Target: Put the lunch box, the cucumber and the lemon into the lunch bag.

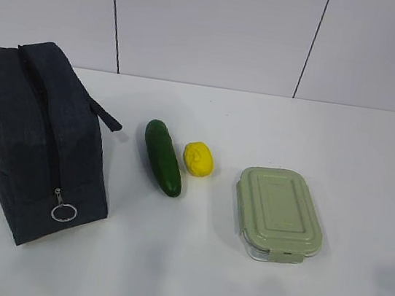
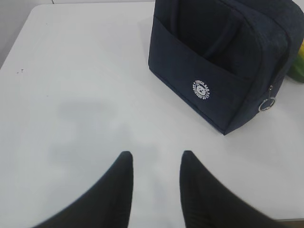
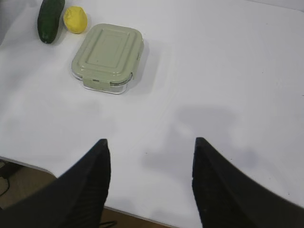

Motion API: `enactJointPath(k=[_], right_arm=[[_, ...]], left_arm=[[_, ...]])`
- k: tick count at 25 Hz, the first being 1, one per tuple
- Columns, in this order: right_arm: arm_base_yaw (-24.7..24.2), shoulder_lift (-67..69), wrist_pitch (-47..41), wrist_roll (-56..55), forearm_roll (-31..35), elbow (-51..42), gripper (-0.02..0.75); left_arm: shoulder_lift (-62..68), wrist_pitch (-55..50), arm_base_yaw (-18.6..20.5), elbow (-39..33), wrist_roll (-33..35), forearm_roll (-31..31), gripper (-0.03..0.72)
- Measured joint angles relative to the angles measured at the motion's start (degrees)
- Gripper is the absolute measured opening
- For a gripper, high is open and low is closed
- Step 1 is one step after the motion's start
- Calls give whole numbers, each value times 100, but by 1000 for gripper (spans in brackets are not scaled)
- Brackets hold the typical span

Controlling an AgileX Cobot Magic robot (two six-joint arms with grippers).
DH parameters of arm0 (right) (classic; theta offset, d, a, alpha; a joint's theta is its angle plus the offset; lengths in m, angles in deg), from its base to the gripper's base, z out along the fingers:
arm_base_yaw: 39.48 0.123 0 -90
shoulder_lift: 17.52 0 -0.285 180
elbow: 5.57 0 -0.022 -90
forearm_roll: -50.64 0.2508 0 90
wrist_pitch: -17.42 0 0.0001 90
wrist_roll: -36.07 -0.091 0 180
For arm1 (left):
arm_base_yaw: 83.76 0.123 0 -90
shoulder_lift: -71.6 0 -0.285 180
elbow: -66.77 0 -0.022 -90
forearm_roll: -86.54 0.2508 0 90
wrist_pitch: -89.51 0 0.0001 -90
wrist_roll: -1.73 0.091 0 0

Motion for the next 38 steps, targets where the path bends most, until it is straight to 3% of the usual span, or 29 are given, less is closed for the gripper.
enactJointPath(k=[38], right_arm=[[0, 0, 0, 0, 0, 0, 426]], left_arm=[[0, 0, 0, 0, 0, 0, 242]])
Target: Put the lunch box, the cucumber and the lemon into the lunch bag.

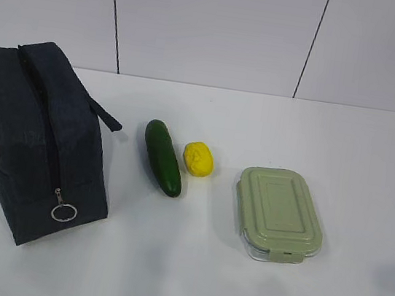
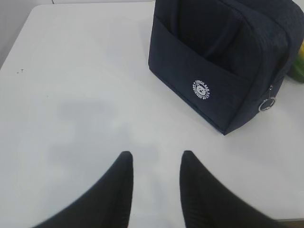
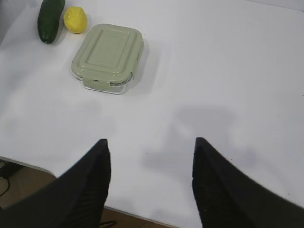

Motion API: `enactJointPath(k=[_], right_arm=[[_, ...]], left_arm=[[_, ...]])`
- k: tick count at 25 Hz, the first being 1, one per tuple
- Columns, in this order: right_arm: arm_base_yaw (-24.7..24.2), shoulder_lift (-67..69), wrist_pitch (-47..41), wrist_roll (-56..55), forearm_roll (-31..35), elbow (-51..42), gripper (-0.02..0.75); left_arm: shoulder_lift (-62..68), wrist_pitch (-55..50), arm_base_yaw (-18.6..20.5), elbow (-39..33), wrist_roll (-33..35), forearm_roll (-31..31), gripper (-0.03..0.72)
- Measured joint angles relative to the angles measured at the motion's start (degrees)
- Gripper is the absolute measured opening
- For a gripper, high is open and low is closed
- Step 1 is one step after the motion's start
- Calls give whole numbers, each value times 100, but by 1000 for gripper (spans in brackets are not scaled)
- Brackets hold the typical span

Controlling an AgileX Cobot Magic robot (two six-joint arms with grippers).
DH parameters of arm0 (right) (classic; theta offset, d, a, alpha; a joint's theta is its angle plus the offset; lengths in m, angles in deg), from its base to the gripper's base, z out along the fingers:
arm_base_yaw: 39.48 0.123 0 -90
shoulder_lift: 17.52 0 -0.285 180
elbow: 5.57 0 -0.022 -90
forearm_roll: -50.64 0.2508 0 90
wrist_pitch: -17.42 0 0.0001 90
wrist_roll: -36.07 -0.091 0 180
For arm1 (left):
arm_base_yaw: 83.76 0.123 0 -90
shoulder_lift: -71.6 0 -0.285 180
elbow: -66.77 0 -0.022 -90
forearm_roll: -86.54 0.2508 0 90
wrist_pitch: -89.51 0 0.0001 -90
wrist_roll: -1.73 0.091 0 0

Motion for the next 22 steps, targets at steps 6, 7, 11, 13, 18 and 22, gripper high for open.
enactJointPath(k=[6, 7, 11, 13, 18, 22], right_arm=[[0, 0, 0, 0, 0, 0, 426], [0, 0, 0, 0, 0, 0, 426], [0, 0, 0, 0, 0, 0, 426], [0, 0, 0, 0, 0, 0, 426], [0, 0, 0, -31, 0, 0, 426], [0, 17, 44, -715, -124, 103, 426]], left_arm=[[0, 0, 0, 0, 0, 0, 242], [0, 0, 0, 0, 0, 0, 242], [0, 0, 0, 0, 0, 0, 242], [0, 0, 0, 0, 0, 0, 242], [0, 0, 0, 0, 0, 0, 242], [0, 0, 0, 0, 0, 0, 242]])
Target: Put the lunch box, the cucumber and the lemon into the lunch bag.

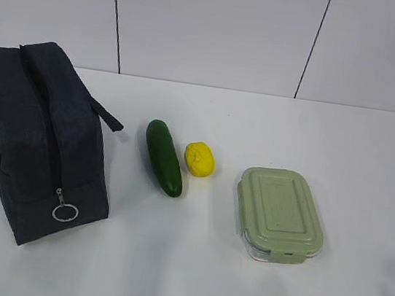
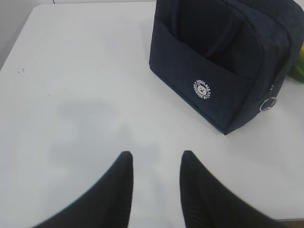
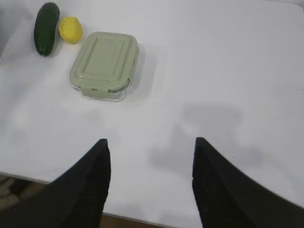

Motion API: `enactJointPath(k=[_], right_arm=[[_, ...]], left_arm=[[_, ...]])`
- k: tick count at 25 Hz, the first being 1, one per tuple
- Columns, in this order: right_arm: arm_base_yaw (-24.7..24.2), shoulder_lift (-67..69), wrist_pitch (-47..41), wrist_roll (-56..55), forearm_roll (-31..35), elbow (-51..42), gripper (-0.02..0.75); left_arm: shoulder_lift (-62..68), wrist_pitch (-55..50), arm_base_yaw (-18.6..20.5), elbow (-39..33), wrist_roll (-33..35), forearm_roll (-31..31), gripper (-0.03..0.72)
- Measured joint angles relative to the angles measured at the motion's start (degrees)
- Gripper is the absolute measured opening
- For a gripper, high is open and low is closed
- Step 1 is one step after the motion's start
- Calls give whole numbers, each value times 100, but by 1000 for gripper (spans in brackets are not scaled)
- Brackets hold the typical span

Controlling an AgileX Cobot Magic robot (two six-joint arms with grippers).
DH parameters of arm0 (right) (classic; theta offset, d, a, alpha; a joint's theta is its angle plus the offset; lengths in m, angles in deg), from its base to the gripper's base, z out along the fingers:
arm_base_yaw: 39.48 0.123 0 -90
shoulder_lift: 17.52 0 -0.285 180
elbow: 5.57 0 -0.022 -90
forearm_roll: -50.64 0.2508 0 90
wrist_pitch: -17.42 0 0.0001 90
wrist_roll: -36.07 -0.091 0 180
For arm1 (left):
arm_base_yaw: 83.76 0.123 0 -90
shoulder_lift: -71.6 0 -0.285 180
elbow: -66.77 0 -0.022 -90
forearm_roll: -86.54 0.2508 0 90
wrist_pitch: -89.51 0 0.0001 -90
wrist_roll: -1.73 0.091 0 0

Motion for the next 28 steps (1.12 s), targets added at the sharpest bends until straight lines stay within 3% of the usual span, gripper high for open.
enactJointPath(k=[10, 24, 28], right_arm=[[0, 2054, 1053, -279, 52, 127, 426], [0, 5132, 1494, 1002, 1328, 1369, 426], [-291, 5975, 1425, 1403, 1650, 1834, 426]], left_arm=[[0, 0, 0, 0, 0, 0, 242], [0, 0, 0, 0, 0, 0, 242], [0, 0, 0, 0, 0, 0, 242]])
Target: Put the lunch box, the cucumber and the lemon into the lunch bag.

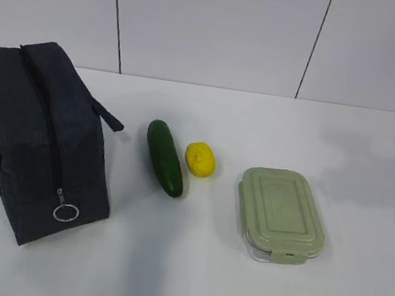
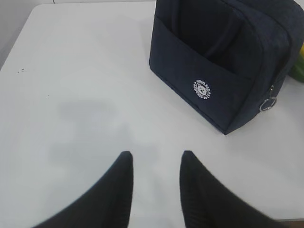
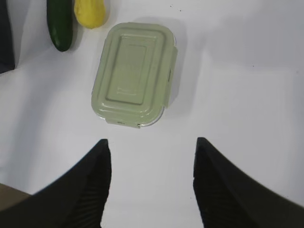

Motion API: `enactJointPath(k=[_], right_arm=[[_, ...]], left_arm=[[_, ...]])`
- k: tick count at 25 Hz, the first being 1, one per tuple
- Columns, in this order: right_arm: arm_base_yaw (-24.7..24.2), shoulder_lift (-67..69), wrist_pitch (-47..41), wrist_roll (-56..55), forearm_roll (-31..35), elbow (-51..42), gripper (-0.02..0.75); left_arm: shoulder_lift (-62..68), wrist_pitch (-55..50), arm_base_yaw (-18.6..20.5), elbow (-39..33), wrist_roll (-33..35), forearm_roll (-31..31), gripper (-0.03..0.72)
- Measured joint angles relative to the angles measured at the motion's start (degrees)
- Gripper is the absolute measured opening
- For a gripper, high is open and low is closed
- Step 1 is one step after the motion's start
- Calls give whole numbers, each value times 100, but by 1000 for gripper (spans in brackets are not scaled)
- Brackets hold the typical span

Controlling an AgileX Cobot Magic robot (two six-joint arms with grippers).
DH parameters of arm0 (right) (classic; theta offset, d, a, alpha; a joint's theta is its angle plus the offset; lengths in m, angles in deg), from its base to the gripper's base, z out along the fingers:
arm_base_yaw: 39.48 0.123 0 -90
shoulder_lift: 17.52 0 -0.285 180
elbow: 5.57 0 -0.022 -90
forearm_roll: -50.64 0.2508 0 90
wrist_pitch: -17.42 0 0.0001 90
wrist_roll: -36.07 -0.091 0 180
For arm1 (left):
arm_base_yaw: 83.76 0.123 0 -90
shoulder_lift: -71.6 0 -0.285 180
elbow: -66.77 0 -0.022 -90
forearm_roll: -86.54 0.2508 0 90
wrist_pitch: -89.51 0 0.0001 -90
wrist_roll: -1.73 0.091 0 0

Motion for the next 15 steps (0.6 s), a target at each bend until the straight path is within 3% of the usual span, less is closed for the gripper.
enactJointPath(k=[5, 11, 15], right_arm=[[-567, 728, -273, 1174, 1402, 359, 426], [-877, 1774, -759, 1815, 1730, 632, 426], [-1551, 2510, -1351, 2276, 2404, 987, 426]], left_arm=[[0, 0, 0, 0, 0, 0, 242], [0, 0, 0, 0, 0, 0, 242], [0, 0, 0, 0, 0, 0, 242]])
